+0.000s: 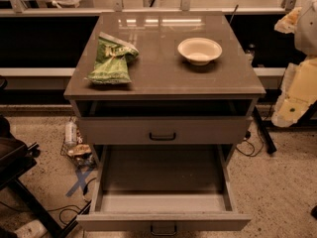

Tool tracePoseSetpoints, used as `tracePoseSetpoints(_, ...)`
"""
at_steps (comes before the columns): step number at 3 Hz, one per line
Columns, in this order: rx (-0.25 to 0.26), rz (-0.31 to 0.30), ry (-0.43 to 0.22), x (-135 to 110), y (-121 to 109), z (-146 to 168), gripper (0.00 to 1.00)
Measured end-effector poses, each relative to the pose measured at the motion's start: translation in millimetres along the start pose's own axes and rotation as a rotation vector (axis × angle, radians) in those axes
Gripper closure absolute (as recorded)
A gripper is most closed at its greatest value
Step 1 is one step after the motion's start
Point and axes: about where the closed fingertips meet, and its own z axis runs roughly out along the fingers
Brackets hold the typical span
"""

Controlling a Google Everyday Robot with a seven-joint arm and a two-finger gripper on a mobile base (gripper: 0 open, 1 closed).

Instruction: Place green jalapeno chip bag into middle drawer

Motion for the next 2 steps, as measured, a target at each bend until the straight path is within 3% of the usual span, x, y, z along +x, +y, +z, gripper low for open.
tracePoseSetpoints(1,0.0,0.0,0.0,0.0,0.0,-0.1,0.0)
tracePoseSetpoints(2,0.043,-0.027,-0.048,-20.9,-21.5,7.6,0.0)
